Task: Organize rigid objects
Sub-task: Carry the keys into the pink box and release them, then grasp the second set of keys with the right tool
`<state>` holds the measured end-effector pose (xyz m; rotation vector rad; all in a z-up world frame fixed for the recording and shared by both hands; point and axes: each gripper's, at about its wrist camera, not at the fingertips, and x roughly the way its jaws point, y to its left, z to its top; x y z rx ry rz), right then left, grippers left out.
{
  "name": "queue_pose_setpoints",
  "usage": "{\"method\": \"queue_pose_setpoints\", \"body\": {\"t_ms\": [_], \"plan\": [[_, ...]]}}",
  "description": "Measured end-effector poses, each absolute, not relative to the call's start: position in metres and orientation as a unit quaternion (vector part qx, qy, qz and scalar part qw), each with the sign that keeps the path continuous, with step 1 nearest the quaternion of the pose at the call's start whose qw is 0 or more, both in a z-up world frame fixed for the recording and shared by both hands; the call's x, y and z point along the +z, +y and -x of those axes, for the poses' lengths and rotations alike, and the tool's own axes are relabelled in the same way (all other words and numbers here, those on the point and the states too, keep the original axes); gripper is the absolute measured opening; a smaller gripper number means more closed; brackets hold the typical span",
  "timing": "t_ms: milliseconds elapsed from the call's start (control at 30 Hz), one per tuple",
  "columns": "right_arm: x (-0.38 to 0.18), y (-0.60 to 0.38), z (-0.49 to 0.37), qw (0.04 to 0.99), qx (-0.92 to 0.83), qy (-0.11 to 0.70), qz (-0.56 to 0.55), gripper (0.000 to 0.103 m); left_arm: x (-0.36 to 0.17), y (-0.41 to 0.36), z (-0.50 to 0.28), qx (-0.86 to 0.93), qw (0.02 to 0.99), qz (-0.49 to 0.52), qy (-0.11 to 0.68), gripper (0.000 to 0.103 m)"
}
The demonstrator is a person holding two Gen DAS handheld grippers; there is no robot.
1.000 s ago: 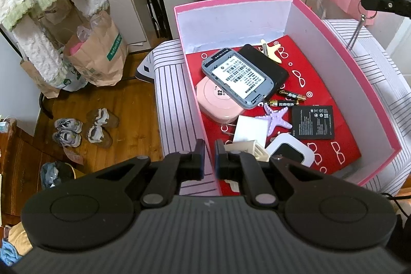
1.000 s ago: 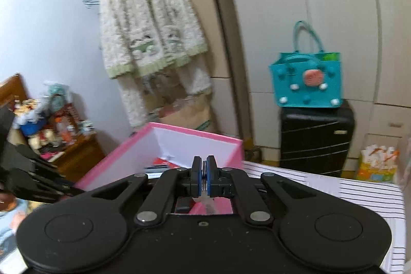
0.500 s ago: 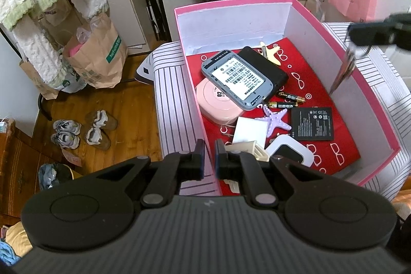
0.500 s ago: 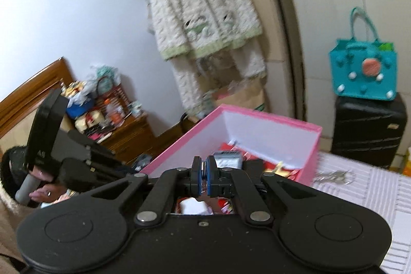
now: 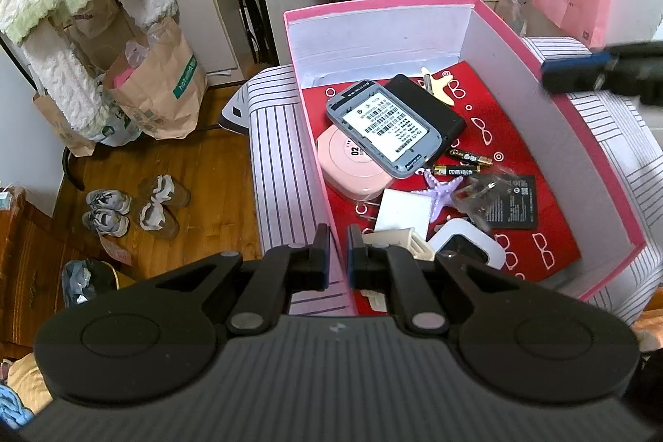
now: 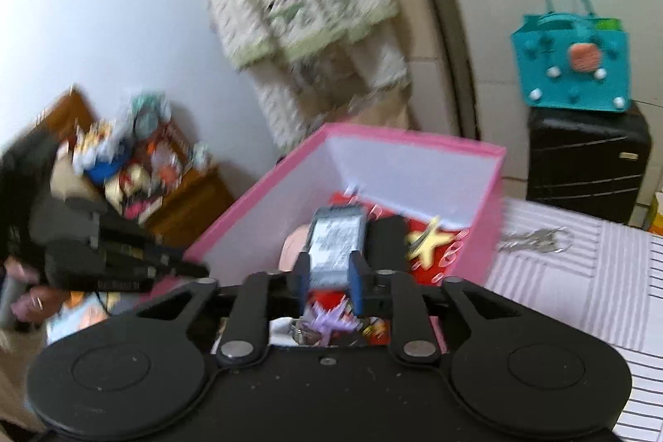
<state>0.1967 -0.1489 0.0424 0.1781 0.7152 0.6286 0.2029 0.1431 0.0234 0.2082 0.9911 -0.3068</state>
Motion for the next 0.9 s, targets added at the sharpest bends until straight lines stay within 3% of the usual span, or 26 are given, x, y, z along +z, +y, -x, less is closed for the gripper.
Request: {"method": "queue_pose_setpoints", "body": {"t_ms": [167, 367, 667, 900], "plan": [[0.047, -0.182, -0.201, 0.910, 0.246, 0.322, -0.089, 0.044, 0.022, 0.144, -0.203, -0.146, 0.864, -0.091, 0.473, 0.008], [0.034, -0.212, -0.217, 0.934, 0.169, 0.310, -0.052, 0.048, 0.020, 0.142, -0.204, -0.138, 0.865, -0.089, 0.474, 0.008], [-0.009, -0.227, -0.262, 0.936, 0.154, 0.315, 0.019, 0.064, 0.021, 0.141, -0.205, -0.131, 0.866, -0.084, 0.474, 0.008], [-0.054, -0.220, -0.292, 0.929, 0.183, 0.318, 0.055, 0.065, 0.021, 0.142, -0.204, -0.124, 0.868, -0.076, 0.475, 0.008]]}}
